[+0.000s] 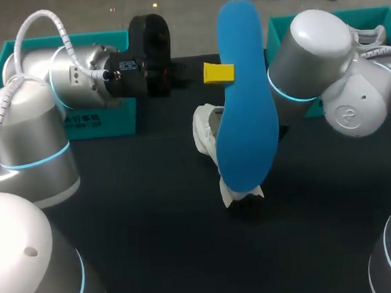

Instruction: Take the shoe out of the shoebox, open the shoe tongue, remove and reinsert the insole, then place the shoe into the shoebox

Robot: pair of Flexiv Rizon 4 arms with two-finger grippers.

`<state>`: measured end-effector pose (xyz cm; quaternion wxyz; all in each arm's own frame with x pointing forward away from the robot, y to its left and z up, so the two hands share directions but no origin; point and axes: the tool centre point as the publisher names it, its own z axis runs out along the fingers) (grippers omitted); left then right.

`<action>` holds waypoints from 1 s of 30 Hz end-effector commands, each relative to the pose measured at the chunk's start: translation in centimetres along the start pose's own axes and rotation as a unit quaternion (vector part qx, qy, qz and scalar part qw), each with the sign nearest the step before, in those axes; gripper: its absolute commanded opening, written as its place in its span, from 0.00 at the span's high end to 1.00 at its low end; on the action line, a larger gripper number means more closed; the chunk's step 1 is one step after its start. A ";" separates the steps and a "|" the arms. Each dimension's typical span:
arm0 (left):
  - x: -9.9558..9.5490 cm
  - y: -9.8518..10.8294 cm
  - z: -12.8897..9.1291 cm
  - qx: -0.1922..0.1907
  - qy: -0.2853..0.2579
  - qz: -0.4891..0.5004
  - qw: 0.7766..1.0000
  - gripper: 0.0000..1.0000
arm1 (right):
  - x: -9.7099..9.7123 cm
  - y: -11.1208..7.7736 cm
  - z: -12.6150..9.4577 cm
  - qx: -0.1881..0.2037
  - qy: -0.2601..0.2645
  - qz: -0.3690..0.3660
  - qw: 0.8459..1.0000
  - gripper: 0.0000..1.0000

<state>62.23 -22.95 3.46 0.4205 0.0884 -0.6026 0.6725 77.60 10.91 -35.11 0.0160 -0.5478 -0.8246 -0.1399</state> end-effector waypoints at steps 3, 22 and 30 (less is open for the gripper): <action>0.0 0.1 0.1 0.001 0.000 0.001 1.000 1.00 | 0.4 0.1 1.3 -0.002 -0.003 0.017 1.000 1.00; 0.0 0.1 0.1 0.001 0.000 0.001 1.000 1.00 | -0.5 -0.6 3.7 -0.011 -0.008 0.101 0.995 1.00; 0.0 0.1 0.1 0.001 0.000 0.001 1.000 1.00 | -0.7 -0.8 4.8 -0.008 -0.010 0.120 0.993 1.00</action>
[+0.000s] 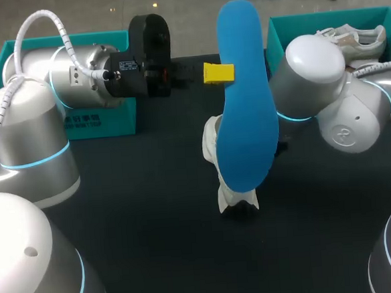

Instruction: Take the shoe out of the shoebox, open the shoe tongue, remove and reinsert the insole, then place the shoe into the shoebox

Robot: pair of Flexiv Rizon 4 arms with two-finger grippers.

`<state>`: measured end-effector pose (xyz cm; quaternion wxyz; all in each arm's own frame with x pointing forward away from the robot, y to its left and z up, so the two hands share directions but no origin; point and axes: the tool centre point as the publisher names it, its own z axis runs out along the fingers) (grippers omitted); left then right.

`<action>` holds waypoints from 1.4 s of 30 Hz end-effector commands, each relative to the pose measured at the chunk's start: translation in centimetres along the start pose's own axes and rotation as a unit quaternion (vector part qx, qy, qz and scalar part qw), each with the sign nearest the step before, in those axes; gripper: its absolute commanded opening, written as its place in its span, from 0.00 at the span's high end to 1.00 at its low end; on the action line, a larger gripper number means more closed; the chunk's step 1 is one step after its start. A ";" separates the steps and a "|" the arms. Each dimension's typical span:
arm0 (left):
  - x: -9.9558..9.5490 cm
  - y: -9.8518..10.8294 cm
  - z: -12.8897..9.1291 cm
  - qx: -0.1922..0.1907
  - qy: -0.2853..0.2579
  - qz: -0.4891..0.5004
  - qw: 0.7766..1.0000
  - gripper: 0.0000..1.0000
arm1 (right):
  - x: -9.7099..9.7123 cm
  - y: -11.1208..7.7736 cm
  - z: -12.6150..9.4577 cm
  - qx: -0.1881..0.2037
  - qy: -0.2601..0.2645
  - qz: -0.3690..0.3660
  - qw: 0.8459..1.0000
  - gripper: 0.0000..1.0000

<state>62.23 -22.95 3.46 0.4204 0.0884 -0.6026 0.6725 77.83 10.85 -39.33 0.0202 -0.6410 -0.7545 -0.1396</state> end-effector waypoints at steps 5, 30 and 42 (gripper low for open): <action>0.0 0.1 0.1 0.001 0.000 0.001 1.000 1.00 | 0.0 -0.4 0.6 0.002 0.009 0.032 0.999 0.63; 0.0 0.1 0.1 0.001 0.000 0.001 1.000 1.00 | 0.4 -0.2 -9.1 -0.028 0.220 0.033 0.974 0.00; 0.0 0.1 0.1 0.001 0.000 0.001 1.000 1.00 | -0.5 0.9 -12.0 -0.035 0.317 0.025 0.947 0.00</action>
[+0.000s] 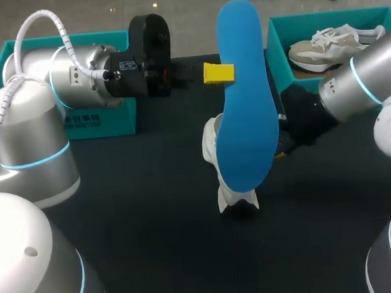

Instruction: Take the shoe out of the shoebox, open the shoe tongue, remove and reinsert the insole, then place the shoe into the shoebox

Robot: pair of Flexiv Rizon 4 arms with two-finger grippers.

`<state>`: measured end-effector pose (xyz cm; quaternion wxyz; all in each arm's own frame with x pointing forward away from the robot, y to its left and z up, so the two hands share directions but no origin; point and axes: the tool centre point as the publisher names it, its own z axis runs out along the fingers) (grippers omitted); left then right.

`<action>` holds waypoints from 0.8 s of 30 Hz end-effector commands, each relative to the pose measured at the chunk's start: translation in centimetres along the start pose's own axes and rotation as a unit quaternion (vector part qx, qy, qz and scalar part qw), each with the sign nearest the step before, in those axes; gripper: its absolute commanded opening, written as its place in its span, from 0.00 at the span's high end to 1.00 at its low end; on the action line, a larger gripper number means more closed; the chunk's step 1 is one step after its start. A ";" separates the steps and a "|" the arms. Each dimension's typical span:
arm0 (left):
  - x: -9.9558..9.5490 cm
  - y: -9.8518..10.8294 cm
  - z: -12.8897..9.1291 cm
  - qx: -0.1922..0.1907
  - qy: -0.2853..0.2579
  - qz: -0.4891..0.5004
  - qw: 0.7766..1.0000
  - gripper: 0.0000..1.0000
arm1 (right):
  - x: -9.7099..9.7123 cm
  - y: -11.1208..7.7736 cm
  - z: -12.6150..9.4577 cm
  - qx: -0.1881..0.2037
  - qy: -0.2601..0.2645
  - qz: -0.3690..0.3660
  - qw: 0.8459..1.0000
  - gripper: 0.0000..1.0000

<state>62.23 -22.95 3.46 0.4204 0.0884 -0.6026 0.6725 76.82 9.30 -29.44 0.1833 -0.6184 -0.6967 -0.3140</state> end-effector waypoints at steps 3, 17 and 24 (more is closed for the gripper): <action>0.0 0.1 0.1 0.001 0.000 0.001 1.000 1.00 | -0.1 1.5 -4.7 0.012 0.116 -0.018 0.993 0.00; 0.0 0.1 0.1 0.001 0.000 0.001 1.000 1.00 | 1.7 3.7 -10.8 -0.006 0.200 0.002 0.980 0.00; 0.0 0.1 0.1 0.001 0.000 0.001 1.000 1.00 | 2.1 3.8 -12.5 -0.016 0.274 0.026 0.961 0.00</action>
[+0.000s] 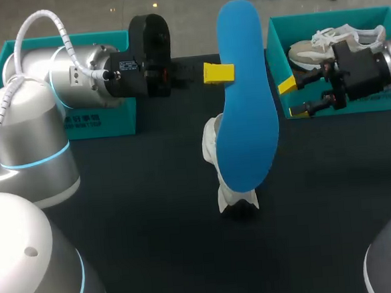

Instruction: Take the shoe out of the shoebox, open the shoe tongue, remove and reinsert the insole, then place the shoe into the shoebox

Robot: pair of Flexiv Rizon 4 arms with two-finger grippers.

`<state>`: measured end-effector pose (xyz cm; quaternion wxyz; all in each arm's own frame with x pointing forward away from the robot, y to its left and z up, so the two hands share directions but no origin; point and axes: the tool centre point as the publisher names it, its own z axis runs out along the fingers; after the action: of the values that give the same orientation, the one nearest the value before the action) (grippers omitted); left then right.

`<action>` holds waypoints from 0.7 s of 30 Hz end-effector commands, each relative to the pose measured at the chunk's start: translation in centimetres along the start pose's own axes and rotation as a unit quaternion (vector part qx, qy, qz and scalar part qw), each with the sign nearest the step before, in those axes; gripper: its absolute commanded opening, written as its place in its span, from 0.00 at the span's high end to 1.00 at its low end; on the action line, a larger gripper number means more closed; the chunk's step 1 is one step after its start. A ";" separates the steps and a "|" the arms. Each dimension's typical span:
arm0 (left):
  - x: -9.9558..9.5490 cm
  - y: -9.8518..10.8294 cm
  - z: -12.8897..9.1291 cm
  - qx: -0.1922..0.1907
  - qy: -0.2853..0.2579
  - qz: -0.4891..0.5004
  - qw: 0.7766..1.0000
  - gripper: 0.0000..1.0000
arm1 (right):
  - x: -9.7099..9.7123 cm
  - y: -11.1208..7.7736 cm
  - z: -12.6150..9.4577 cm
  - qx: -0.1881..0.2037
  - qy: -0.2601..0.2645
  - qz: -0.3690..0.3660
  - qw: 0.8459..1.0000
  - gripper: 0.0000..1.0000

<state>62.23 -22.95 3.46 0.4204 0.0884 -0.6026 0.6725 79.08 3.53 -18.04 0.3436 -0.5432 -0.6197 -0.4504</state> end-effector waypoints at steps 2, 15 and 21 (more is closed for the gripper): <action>0.0 0.1 0.1 0.001 0.000 0.001 1.000 1.00 | 0.0 -0.4 -1.2 -0.019 0.068 0.015 0.997 0.00; 0.0 0.1 0.1 0.001 0.000 0.001 1.000 1.00 | 0.4 0.2 -1.5 -0.037 0.059 0.029 0.997 0.00; 0.0 0.1 0.1 0.001 0.000 0.001 1.000 1.00 | 0.4 0.2 -1.5 -0.037 0.059 0.029 0.997 0.00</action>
<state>62.23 -22.95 3.46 0.4204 0.0884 -0.6026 0.6725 79.12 2.18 -17.16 0.3734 -0.5445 -0.5652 -0.4946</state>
